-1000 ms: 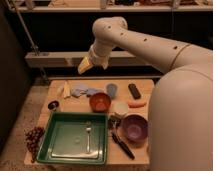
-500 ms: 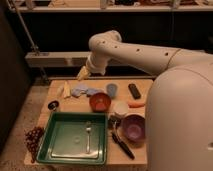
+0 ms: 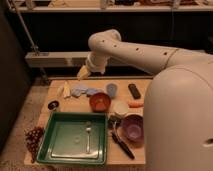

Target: Place towel in plastic cup

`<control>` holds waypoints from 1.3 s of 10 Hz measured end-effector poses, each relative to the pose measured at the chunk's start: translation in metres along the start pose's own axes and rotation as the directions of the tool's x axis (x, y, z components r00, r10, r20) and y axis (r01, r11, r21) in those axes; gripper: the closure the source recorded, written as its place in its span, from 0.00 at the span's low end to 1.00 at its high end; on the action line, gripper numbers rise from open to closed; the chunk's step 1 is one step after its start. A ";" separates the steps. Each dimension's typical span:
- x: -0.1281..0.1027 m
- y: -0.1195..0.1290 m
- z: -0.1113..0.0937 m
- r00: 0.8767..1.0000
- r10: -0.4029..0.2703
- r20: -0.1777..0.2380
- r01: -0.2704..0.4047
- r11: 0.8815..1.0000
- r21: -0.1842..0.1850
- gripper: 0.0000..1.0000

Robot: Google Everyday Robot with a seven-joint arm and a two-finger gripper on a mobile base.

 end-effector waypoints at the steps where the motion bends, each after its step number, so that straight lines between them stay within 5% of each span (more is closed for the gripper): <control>1: 0.018 -0.011 0.007 0.998 -0.063 -0.005 0.063 0.998 0.001 0.20; 4: 0.048 -0.033 0.027 0.980 -0.200 0.006 0.200 0.980 -0.012 0.20; 8: 0.040 -0.035 0.079 0.972 -0.228 0.051 0.229 0.973 -0.015 0.20; 13: 0.071 -0.043 0.139 0.961 -0.265 0.083 0.265 0.964 0.017 0.20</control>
